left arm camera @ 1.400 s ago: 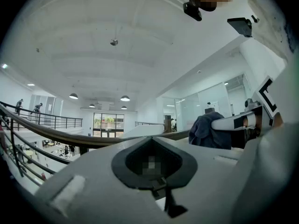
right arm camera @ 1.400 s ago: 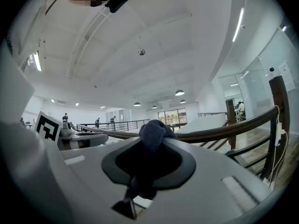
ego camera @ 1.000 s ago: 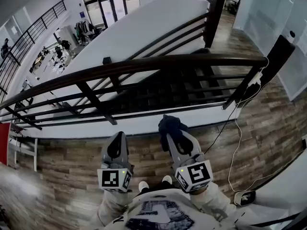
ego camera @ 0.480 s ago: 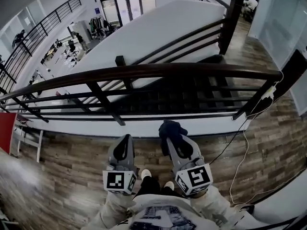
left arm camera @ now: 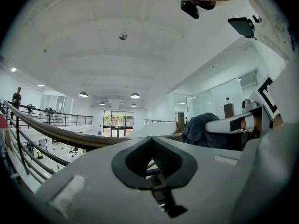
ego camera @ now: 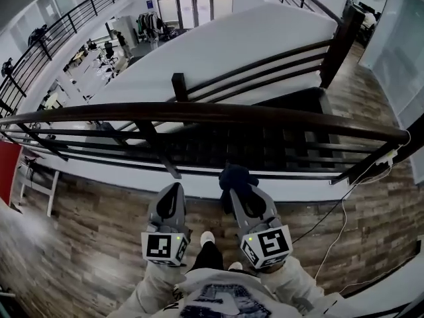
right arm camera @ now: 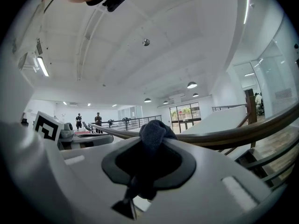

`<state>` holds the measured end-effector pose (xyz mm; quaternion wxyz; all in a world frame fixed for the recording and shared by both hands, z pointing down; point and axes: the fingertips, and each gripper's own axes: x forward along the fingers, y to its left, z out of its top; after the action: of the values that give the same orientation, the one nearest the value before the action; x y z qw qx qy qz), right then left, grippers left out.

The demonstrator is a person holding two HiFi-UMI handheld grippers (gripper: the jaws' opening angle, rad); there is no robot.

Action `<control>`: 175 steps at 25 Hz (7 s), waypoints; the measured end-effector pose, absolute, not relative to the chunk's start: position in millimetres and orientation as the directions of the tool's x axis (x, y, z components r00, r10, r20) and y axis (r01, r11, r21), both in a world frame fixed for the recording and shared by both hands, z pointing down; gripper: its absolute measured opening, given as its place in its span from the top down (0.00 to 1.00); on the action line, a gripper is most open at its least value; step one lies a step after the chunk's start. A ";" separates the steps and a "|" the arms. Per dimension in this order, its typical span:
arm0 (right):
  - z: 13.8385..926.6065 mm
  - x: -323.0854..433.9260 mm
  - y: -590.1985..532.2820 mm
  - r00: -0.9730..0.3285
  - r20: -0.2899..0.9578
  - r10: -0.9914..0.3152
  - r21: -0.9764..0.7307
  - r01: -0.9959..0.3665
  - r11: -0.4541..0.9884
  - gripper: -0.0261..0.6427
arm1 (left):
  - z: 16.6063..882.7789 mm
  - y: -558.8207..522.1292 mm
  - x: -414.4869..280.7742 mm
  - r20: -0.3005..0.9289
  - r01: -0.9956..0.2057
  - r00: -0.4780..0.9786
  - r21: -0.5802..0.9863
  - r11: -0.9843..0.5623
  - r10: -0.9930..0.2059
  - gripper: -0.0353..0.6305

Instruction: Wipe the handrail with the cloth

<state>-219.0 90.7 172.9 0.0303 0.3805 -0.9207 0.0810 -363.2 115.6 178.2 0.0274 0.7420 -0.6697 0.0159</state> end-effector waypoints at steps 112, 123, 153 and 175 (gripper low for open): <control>257.2 -103.1 -178.6 -0.450 0.317 -0.835 -0.112 -0.892 0.438 0.86 | 215.9 -124.2 -228.4 0.113 -0.963 0.269 0.035 -0.266 -0.957 0.95; 261.5 -34.9 -188.2 -0.464 0.309 -0.830 -0.117 -0.885 0.451 0.86 | 216.3 -131.5 -158.7 0.118 -0.964 0.268 0.038 -0.265 -0.956 0.95; 261.7 17.3 -192.3 -0.346 0.345 -0.873 -0.067 -0.936 0.345 0.86 | 220.3 -153.9 -125.4 0.110 -0.903 0.428 0.080 -0.421 -0.897 0.95; 256.5 123.6 -211.7 -0.429 0.316 -0.846 -0.104 -0.902 0.419 0.86 | 219.0 -179.2 -10.4 0.125 -0.924 0.382 0.071 -0.375 -0.916 0.95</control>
<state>123.6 -211.7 256.5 0.1079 0.5233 -0.8352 0.1298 -10.4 -179.2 219.0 0.0644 0.8286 -0.5552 0.0320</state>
